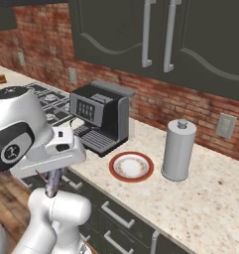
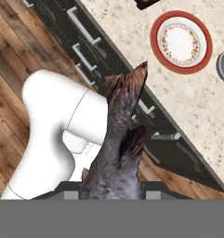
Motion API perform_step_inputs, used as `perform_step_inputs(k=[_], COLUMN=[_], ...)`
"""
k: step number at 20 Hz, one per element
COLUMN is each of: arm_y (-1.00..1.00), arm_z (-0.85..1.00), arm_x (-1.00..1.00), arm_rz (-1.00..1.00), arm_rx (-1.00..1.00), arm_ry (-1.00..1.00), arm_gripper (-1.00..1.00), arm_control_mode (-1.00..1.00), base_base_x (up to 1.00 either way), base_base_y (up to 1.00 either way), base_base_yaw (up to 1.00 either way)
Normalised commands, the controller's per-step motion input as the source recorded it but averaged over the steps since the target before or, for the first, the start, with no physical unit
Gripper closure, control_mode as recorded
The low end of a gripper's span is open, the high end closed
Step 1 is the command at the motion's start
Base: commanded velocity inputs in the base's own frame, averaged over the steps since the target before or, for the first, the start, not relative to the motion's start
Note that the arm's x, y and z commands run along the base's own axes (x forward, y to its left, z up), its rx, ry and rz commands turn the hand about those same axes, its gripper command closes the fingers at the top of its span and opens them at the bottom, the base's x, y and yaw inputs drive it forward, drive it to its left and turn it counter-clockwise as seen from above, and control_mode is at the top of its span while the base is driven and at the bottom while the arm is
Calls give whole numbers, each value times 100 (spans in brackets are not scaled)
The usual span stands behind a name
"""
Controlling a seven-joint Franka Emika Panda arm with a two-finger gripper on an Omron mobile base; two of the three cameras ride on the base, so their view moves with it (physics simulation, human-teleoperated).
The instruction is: Pick up the knife from the drawer and place it on the cutting board. Then place the meat from the plate to the cutting board.
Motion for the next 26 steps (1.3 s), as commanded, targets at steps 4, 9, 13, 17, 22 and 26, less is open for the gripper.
perform_step_inputs(k=[4, 9, 13, 17, 22, 26], arm_y=[43, 0, 0, 0, 0, 0], arm_z=[0, 0, 0, 0, 0, 0], arm_x=[0, 0, 0, 0, 0, 0], arm_rz=[4, 0, 0, 0, 0, 0], arm_rx=[-3, 0, 0, 0, 0, 0], arm_ry=[-3, 0, 0, 0, 0, 0], arm_gripper=[100, 100, 100, 100, 100, 100], arm_control_mode=[100, 100, 100, 100, 100, 100], base_base_x=[-2, 0, 0, 5, 42, 77], base_base_y=[50, 100, 100, 100, 100, 100], base_base_yaw=[7, 13, 2, 2, 0, 0])
